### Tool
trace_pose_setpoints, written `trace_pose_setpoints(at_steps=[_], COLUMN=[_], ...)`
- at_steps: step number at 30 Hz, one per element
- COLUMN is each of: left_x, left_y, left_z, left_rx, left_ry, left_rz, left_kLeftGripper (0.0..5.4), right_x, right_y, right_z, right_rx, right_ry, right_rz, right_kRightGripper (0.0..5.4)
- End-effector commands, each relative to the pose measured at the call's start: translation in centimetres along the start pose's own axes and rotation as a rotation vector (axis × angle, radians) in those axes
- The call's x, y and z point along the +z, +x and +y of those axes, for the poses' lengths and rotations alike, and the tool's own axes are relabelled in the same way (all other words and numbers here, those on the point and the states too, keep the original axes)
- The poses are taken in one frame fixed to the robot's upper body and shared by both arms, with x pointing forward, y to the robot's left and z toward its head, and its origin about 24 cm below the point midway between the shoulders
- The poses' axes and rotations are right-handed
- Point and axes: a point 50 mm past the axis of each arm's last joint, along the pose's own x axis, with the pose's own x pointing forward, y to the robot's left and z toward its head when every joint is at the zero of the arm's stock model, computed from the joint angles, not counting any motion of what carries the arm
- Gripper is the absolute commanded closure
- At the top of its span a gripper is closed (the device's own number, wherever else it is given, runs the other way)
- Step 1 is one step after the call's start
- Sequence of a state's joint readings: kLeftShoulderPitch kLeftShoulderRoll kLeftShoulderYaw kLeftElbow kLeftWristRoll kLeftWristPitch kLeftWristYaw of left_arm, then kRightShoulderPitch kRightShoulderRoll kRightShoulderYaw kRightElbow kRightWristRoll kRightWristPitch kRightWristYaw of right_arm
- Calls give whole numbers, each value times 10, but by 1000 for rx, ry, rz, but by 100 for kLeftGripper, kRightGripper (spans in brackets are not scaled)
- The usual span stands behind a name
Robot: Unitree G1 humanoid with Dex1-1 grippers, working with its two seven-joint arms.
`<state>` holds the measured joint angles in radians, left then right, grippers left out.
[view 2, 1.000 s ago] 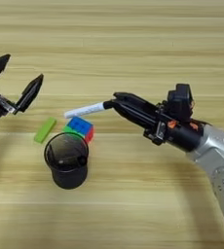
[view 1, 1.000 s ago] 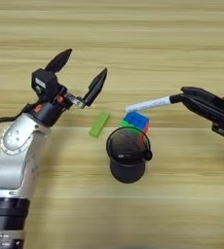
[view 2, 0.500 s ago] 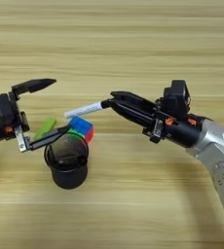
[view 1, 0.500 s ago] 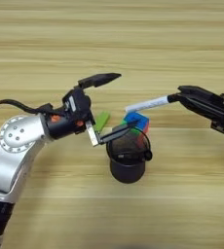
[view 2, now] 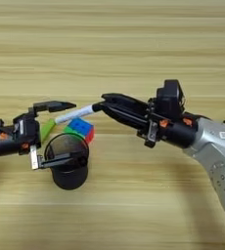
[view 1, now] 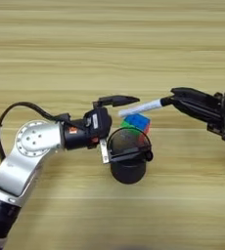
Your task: Move the objects on the table
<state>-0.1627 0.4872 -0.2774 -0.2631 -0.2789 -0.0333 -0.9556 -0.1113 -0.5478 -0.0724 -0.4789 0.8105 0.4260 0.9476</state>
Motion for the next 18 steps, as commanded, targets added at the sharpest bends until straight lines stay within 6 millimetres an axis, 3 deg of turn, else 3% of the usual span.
trace_pose_setpoints(at_steps=[1, 18], left_x=[-2, -2], left_y=[-1, -3], left_z=[1, 2], left_rx=[-2, 16], left_ry=[14, 15], left_rz=[19, 9], left_kLeftGripper=[77, 262], right_x=[5, 4], right_y=[3, -1], right_z=[4, 8], right_rx=[37, 39], right_ry=[-13, -14], right_rz=[-1, 9], right_kRightGripper=[473, 473])
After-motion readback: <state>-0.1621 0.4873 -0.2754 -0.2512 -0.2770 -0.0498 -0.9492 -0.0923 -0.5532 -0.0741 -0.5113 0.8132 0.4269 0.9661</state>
